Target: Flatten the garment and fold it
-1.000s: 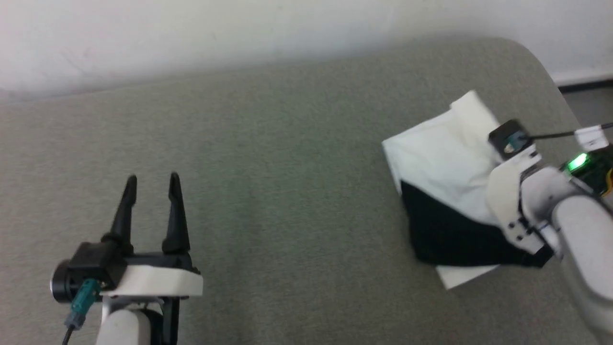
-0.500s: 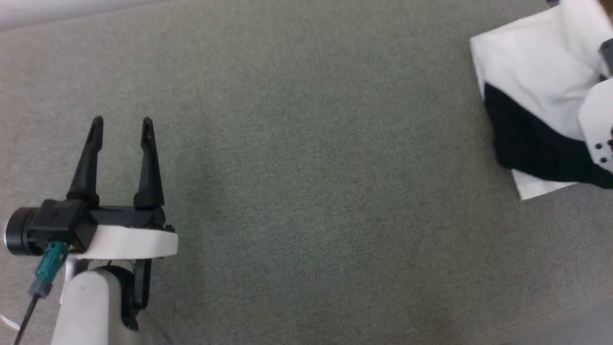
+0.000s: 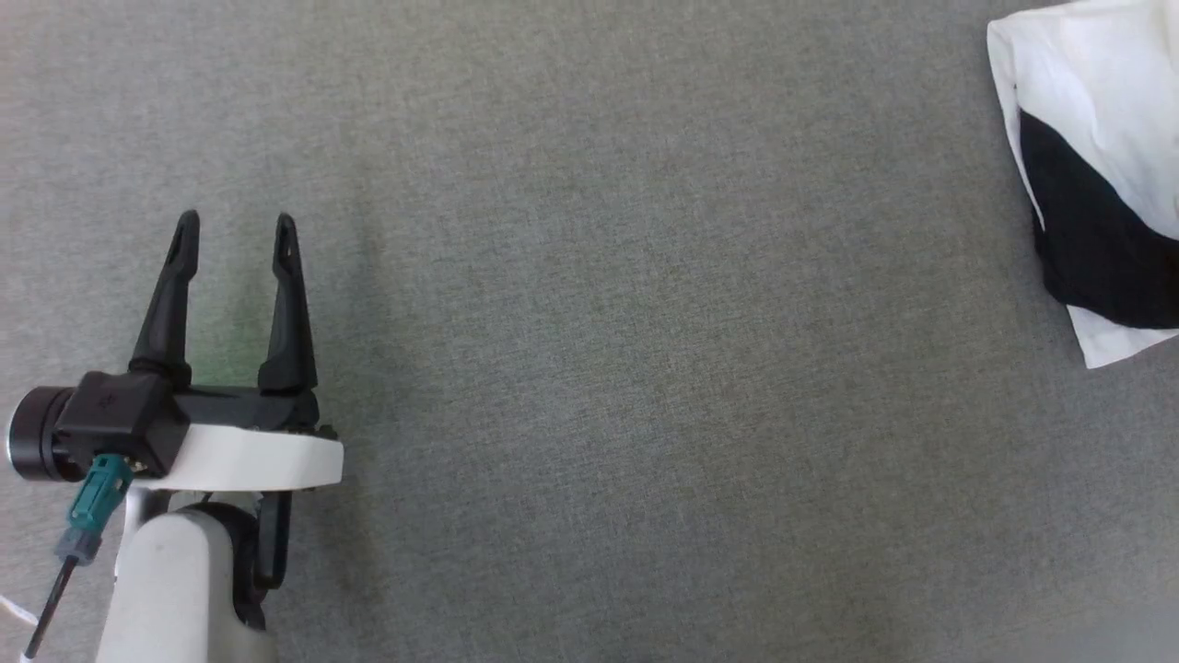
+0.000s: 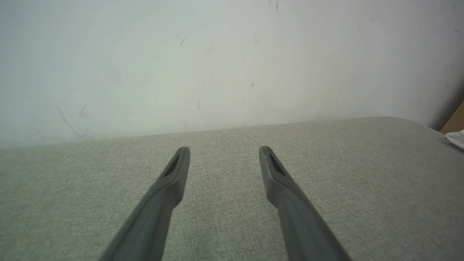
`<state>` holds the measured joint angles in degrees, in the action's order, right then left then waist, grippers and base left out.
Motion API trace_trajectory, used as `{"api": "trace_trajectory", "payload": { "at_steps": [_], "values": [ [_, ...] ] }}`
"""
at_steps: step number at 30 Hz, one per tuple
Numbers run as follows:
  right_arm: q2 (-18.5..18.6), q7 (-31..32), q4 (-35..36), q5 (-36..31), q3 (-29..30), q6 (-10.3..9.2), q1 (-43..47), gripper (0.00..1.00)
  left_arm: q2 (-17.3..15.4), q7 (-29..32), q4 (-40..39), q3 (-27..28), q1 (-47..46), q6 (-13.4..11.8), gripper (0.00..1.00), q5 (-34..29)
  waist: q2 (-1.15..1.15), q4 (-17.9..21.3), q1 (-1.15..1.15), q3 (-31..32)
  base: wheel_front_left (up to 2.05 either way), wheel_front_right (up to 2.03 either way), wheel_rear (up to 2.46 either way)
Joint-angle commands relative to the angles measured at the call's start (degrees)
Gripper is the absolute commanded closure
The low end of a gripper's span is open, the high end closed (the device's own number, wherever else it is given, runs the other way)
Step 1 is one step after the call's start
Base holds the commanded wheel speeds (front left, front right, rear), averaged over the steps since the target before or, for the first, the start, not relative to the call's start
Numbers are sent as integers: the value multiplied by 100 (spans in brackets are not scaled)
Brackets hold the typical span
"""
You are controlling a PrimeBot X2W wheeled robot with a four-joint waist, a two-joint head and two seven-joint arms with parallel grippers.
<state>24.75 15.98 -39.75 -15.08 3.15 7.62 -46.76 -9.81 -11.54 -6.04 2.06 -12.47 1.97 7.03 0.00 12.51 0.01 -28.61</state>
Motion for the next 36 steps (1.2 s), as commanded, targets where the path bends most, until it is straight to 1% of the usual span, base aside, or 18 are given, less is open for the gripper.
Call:
{"api": "trace_trajectory", "payload": {
  "at_steps": [1,4,8,12,16,19,24,31,33,36],
  "values": [
    [-38,-100,-53,-39,43,-13,-69,0,-25,0,30,-12,-10,-19,0,7,0,-40,-1,131,0,0,0],
    [-81,-277,-152,-59,115,-13,-41,0,20,-37,104,-47,42,-35,0,34,0,-83,-1,334,0,0,0],
    [-160,-669,-175,118,218,-13,60,0,107,-119,267,-104,131,-44,0,86,0,-197,-1,720,0,0,0],
    [-226,-1128,-96,475,261,-13,323,0,222,-202,507,-174,286,-48,0,153,0,-392,-1,1240,0,0,0],
    [-313,-1556,221,940,336,-13,737,0,343,-257,759,-224,453,-64,0,262,0,-637,-1,1761,0,0,0],
    [-437,-1809,611,1297,389,-13,1173,0,418,-283,949,-267,573,-70,0,351,0,-820,-1,2127,0,0,0],
    [-730,-2007,1561,1773,412,-13,2075,0,494,-303,1218,-343,732,-47,0,494,0,-1093,-1,2584,0,0,0],
    [-1531,-2095,3091,1996,492,-13,3397,0,527,-318,1511,-433,855,0,0,584,0,-1375,-1,2929,0,0,0],
    [-1763,-2163,3406,2012,520,-13,3705,0,535,-322,1576,-463,870,6,0,594,0,-1442,-1,2992,0,0,0],
    [-2017,-2266,3717,2045,497,-13,4121,0,546,-329,1670,-490,907,8,0,604,0,-1508,-1,3056,0,0,0]
  ]
}}
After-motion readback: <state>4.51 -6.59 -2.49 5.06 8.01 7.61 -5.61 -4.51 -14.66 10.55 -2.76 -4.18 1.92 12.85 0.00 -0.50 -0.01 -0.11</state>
